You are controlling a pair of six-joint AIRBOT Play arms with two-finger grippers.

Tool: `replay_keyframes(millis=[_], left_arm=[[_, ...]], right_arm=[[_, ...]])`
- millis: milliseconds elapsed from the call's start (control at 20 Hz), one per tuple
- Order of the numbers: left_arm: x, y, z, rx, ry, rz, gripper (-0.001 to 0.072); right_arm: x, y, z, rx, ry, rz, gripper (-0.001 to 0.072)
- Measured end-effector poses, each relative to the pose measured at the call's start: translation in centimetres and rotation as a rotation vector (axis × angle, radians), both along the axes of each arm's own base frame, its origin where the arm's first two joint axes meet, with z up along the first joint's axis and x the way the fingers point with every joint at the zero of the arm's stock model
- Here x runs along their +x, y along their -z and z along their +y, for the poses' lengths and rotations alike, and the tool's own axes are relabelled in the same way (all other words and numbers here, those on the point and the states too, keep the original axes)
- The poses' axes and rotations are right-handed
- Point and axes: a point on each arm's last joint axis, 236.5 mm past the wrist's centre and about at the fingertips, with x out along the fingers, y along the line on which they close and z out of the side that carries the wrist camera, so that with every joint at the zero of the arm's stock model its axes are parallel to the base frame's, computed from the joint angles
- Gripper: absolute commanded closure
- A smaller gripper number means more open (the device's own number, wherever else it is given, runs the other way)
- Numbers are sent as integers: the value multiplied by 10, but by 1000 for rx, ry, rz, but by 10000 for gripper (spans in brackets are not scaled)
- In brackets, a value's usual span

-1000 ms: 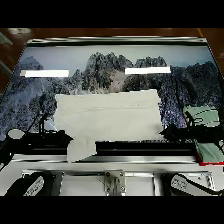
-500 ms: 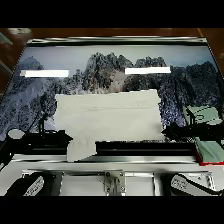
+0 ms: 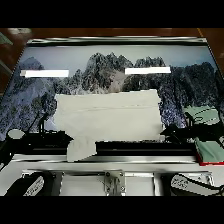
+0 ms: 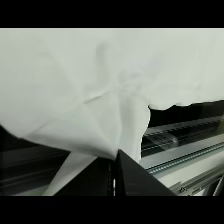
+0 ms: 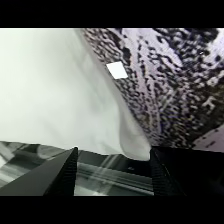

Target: Fold the shirts.

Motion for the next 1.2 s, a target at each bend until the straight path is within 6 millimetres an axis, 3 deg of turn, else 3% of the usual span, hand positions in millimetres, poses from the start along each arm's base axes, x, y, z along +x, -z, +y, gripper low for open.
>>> replay_keyframes(millis=[50,100,150,200,250,400,500,650,750,1000,1200], left_arm=[[0,0,0,0,1,0,661],[0,0,0,0,1,-2,661],[2,-1,0,1,1,-6,661],[3,-3,1,2,2,-11,661],[6,-5,1,5,0,-20,661],[22,-20,4,16,9,-80,662],[39,-40,7,31,26,-152,662],[66,-72,14,76,47,-257,662],[78,-83,20,109,55,-292,662],[116,-81,37,161,12,-317,662],[156,-69,48,188,2,-320,661]], right_arm=[[1,2,5,25,15,7,153],[0,4,8,43,25,14,242],[1,7,9,45,26,15,412],[0,12,11,44,24,21,494],[-1,15,14,37,7,18,627],[3,15,27,34,-81,-9,646],[13,11,30,3,-157,-59,647],[55,-14,29,-63,-214,-198,647],[91,-35,29,-123,-223,-300,647],[171,-80,42,-268,-214,-546,647],[208,-84,44,-339,-159,-612,647]])
